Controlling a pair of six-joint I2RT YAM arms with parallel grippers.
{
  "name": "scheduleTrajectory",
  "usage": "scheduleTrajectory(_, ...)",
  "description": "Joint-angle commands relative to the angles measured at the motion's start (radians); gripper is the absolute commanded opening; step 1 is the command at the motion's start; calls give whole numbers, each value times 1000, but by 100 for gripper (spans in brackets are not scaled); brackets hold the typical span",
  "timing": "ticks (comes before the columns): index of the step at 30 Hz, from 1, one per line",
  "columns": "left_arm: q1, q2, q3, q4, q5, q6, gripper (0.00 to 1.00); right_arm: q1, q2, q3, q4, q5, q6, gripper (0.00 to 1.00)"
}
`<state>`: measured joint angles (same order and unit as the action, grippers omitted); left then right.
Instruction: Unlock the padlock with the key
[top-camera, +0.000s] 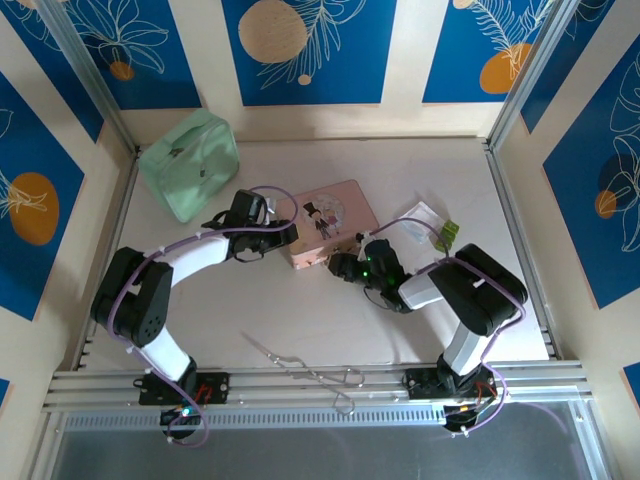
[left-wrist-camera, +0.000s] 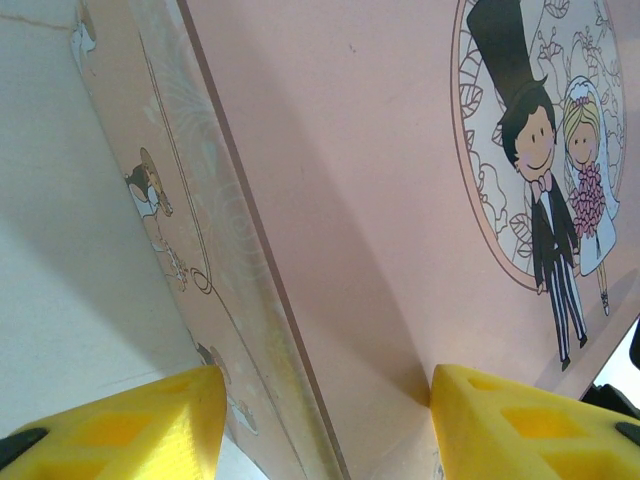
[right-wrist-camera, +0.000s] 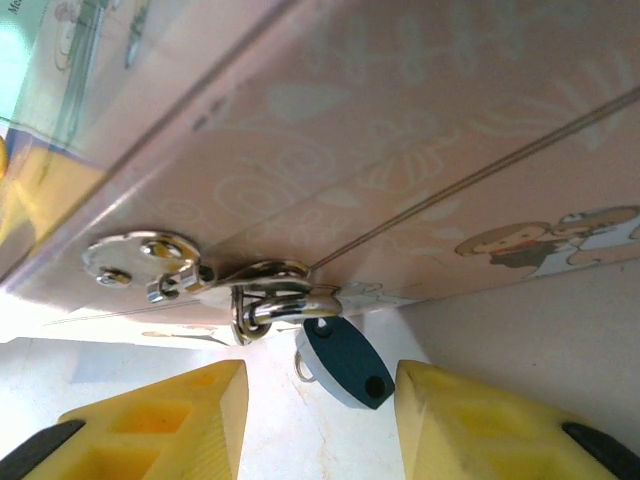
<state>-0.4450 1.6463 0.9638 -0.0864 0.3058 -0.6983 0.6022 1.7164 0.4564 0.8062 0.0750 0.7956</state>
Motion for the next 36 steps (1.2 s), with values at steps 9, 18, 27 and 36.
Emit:
scheduleTrajectory(9,9,-7,18,-58,-5,31,55,28,124,67,-102,82,-74,31)
scheduleTrajectory(18,12,2,19,-33,-3,11,54,56,20,-61,-27,116,54,11)
scheduleTrajectory(27,12,-7,20,-42,-7,16,54,83,-37,-96,76,57,97,0)
scheduleTrajectory(36,15,0,18,-34,2,12,54,71,-103,-138,155,26,127,0)
